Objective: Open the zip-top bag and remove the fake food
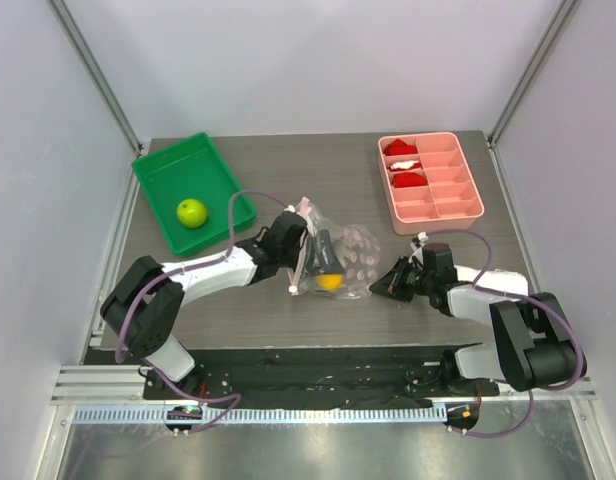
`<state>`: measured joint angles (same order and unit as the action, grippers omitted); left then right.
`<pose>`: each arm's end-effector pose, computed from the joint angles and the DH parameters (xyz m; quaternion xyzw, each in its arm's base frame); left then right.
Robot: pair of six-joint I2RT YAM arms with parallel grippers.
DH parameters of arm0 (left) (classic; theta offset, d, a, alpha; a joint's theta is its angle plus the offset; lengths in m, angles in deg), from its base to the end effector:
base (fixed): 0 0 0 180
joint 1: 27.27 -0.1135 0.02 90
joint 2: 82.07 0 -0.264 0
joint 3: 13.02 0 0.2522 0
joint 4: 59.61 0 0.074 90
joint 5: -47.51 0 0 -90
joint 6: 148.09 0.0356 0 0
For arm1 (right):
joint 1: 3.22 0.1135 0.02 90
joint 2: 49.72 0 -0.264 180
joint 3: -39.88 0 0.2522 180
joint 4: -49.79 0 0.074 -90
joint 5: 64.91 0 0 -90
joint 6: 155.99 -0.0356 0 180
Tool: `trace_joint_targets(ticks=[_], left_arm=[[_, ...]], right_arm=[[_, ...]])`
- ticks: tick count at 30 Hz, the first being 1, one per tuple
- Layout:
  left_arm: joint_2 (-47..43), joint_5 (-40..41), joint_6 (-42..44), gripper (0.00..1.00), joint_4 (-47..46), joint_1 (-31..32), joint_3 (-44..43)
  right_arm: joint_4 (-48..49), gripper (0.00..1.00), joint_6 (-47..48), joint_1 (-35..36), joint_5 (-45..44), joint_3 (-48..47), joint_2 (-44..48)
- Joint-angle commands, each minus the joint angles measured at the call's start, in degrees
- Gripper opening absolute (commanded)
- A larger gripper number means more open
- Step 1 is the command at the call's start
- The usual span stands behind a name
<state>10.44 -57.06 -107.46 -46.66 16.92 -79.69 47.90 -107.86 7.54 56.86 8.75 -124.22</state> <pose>0.2398 -0.2456 0.1994 0.0143 0.8961 -0.3907 0.2102 0.1990 0.0569 0.1206 0.1382 0.8848 0.3892 0.2159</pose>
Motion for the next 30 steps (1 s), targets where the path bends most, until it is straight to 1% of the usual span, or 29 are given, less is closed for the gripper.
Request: trace_joint_targets(ticks=[1,2,4,5,8,12,14,16,17,18,20,21,22,23,24,25,26,27,28,29,30], left_arm=[[-6.54,-0.73,4.87,0.0,10.99,-3.39,-3.69],[-9.16,-0.64,5.85,0.0,15.54,-4.01,-4.31],[-12.42,-0.38,8.56,0.0,19.26,-6.11,-4.31],[-15.49,-0.37,9.28,0.0,21.97,-7.0,-4.4],[-19.81,-0.02,11.74,0.0,27.08,-10.07,-4.75],[-25.7,3.66,11.57,0.0,30.09,-12.45,-3.53],[-26.68,5.24,11.57,0.0,29.04,-12.72,-2.38],[-25.37,4.12,11.57,0.0,28.51,-12.81,-2.29],[-24.49,1.24,11.22,0.0,28.59,-12.81,-2.64],[-23.7,0.34,10.87,0.0,27.98,-12.81,-2.82],[-22.38,0.33,9.03,0.0,27.1,-12.81,-2.47],[-22.2,1.29,7.11,0.0,25.97,-12.81,-2.29],[-22.2,3.47,5.35,0.0,26.57,-12.81,-2.2],[-22.28,6.1,3.16,0.0,27.44,-12.81,-2.38],[-22.46,10.05,-2.61,0.0,27.71,-12.81,-2.12],[-23.68,11.39,-5.36,0.0,25.97,-12.81,-0.72],[-24.82,12.36,-8.0,0.0,23.35,-12.55,1.38],[-26.57,14.2,-11.33,0.0,18.36,-12.37,3.84],[-28.24,18.04,-11.46,0.0,10.13,-11.15,5.86],[-31.39,23.04,-11.02,0.0,6.13,-9.92,9.89],[-32.03,26.05,-10.58,0.01,2.61,-9.04,11.4]], right_arm=[[3.78,0.02,-0.85,-0.3,-8.19,-2.23,-2.05],[2.98,0.02,-0.59,-0.48,-9.08,-2.41,-2.23],[0.79,0.02,0.82,-1.01,-11.63,-3.63,-3.02],[0.6,0.02,1.34,-1.1,-11.99,-3.81,-3.02],[1.21,0.02,1.26,-1.88,-12.61,-3.47,-2.85],[1.22,0.02,0.91,-2.33,-12.43,-3.38,-2.4],[1.83,0.02,0.39,-2.59,-11.56,-3.2,-2.49],[2.44,0.02,0.21,-2.5,-9.89,-3.11,-2.84],[2.45,0.02,0.21,-2.59,-9.88,-3.03,-2.76],[2.53,0.02,0.38,-2.5,-10.06,-3.03,-2.67],[-0.09,0.02,3.62,-2.59,-11.9,-3.81,-2.84],[-2.36,0.03,4.85,-2.59,-12.78,-4.86,-2.93],[-3.43,0.15,7.65,-2.42,-13.74,-5.57,-2.93],[-5.27,0.15,10.11,-2.07,-15.06,-6.79,-2.85],[-8.68,0.12,12.14,0.11,-17.07,-9.33,-2.41],[-9.32,0.02,13.12,1.0,-18.92,-9.88,-1.8],[-9.07,0.02,13.47,1.36,-19.02,-10.14,-0.48],[-8.54,0.02,12.87,1.54,-18.24,-10.23,-0.47],[-8.89,0.02,11.91,1.45,-17.62,-10.41,-0.73],[-9.24,0.02,10.94,1.45,-16.49,-10.5,-2.13],[-8.29,0.02,10.32,1.45,-15.87,-9.97,-2.66]])
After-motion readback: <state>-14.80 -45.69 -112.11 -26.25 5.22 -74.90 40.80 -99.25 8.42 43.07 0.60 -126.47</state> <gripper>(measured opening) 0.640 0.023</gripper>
